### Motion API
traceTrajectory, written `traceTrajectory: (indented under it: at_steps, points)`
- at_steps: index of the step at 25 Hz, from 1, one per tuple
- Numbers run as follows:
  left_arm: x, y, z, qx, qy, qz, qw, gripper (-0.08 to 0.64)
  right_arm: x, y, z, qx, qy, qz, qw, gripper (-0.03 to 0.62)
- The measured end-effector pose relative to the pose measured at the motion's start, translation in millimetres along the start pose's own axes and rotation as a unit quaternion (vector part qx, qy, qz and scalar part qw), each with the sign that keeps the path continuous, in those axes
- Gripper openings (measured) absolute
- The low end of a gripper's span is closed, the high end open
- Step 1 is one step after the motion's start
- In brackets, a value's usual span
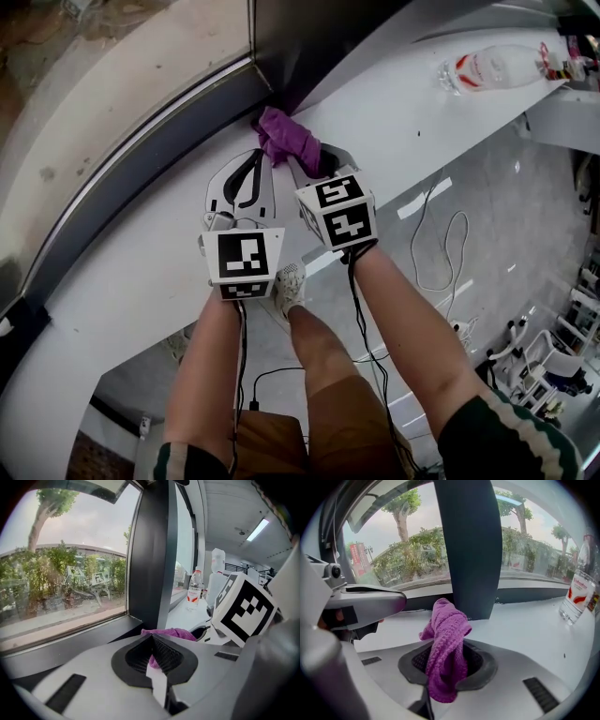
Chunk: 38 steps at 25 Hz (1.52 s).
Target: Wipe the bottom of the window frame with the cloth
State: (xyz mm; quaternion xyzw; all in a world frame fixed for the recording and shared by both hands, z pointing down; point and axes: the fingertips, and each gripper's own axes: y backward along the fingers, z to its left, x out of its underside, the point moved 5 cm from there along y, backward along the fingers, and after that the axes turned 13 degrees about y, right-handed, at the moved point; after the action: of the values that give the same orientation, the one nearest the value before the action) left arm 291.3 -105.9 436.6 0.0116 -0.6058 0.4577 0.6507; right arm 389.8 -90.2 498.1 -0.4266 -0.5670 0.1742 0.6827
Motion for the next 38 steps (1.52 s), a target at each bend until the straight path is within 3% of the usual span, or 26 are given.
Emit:
traceTrajectory:
  at_steps: [2, 7, 21, 28, 38]
  points:
    - [4, 4, -3, -0.004, -0.006, 0.008, 0.9999, 0.009, 3, 3, 1, -0.005, 0.0, 0.005, 1.0, 0.103]
    - [13, 9, -8, -0.014, 0.031, 0.019, 0.9992, 0.009, 18, 13, 3, -0.024, -0.005, 0.028, 0.999, 0.104]
    - [39, 17, -31, -0.01, 0.06, 0.049, 0.997, 0.009, 67, 46, 14, -0.034, -0.001, 0.063, 0.997, 0.103]
    - [60, 20, -38, 0.002, 0.046, 0.067, 0.9967, 0.009, 88, 61, 26, -0.021, -0.033, 0.052, 0.998, 0.104]
    - [78, 28, -61, 0.018, 0.029, 0.09, 0.9953, 0.009, 122, 85, 37, -0.023, -0.039, 0.055, 0.997, 0.104]
